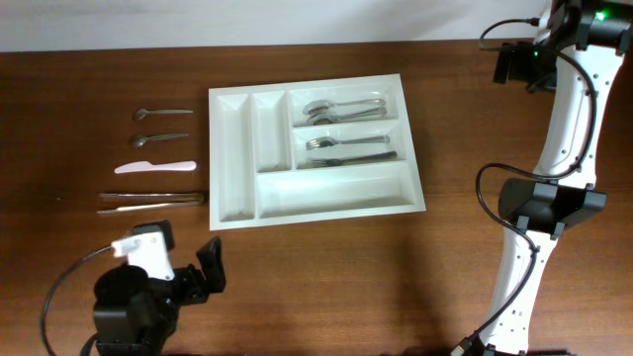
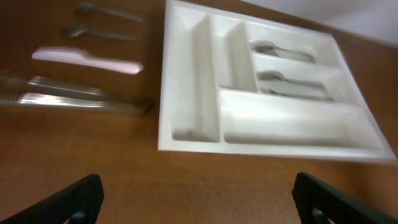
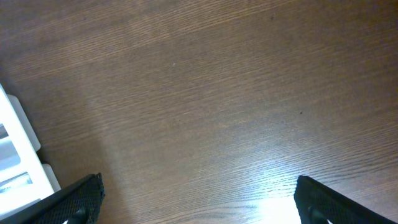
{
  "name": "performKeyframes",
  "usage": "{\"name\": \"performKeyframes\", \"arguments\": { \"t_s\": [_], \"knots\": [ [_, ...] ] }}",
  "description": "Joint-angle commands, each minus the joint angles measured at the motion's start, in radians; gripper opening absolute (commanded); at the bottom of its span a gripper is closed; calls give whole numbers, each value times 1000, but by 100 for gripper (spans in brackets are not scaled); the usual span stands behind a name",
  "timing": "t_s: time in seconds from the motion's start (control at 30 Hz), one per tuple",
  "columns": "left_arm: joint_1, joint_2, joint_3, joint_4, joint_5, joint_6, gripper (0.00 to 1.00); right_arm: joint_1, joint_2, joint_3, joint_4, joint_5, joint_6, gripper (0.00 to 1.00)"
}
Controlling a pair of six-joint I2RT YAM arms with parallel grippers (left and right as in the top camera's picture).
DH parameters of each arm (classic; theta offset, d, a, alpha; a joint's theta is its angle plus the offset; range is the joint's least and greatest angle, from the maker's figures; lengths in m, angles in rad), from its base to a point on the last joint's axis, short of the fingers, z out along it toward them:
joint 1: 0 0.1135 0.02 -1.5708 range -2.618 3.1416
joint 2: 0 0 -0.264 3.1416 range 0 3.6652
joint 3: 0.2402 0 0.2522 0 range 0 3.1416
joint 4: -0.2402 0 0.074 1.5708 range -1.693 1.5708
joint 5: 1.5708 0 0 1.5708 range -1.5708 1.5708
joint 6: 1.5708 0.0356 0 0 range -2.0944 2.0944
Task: Pack container
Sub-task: 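Move the left gripper over the metal tongs left of the tray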
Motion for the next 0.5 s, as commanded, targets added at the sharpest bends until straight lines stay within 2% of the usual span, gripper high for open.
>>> {"name": "performKeyframes", "arguments": {
  "t_s": [0.0, 0.03, 0.07, 0.13, 0.33, 0.47],
  "knots": [
    [-2, 7, 13, -56, -351, -441, 99, -1, -10, -4, -6, 8, -10, 99],
    [-2, 13, 13, -60, -435, -537, 99, -1, -10, -4, -6, 8, -10, 99],
    [-2, 23, 13, -44, -482, -573, 99, -1, -10, -4, -6, 8, -10, 99],
    [-2, 45, 13, 9, -497, -580, 99, -1, -10, -4, -6, 8, -10, 99],
    [-2, 109, 14, 89, -426, -580, 99, -1, -10, -4, -6, 8, -10, 99],
    [-2, 111, 14, 13, -213, -580, 99, -1, -10, -4, -6, 8, -10, 99]
  ]
}}
